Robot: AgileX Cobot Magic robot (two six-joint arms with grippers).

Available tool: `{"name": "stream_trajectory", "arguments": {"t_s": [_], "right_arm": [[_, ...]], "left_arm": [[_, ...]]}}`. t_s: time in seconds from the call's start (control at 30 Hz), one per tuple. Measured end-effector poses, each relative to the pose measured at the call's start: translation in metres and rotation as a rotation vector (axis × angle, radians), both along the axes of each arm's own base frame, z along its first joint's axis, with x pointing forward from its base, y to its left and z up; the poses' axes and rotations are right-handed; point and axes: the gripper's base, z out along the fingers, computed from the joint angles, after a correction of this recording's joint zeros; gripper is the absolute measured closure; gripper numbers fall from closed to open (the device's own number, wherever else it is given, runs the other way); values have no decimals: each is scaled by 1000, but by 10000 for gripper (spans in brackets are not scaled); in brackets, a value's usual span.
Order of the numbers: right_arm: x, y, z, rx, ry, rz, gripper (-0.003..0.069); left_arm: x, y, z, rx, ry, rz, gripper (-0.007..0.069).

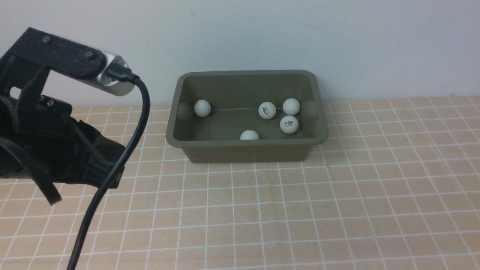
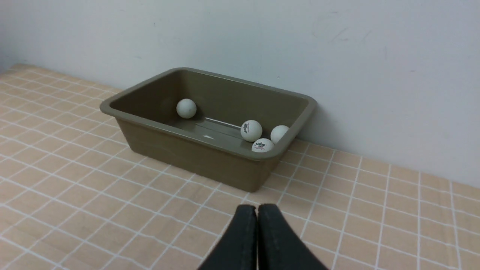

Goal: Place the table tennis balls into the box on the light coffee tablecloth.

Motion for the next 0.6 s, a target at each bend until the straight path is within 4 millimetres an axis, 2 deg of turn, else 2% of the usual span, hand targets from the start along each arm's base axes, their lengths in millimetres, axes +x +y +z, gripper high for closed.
{"name": "stream_trajectory", "arguments": {"t_s": [0.2, 0.6], "right_arm": [[1, -1, -19, -7, 58, -19, 659], [0, -1, -30, -39, 134, -14, 659]], "left_arm": [[0, 0, 0, 0, -1, 0, 662], [0, 0, 0, -5, -2, 1, 662]]}}
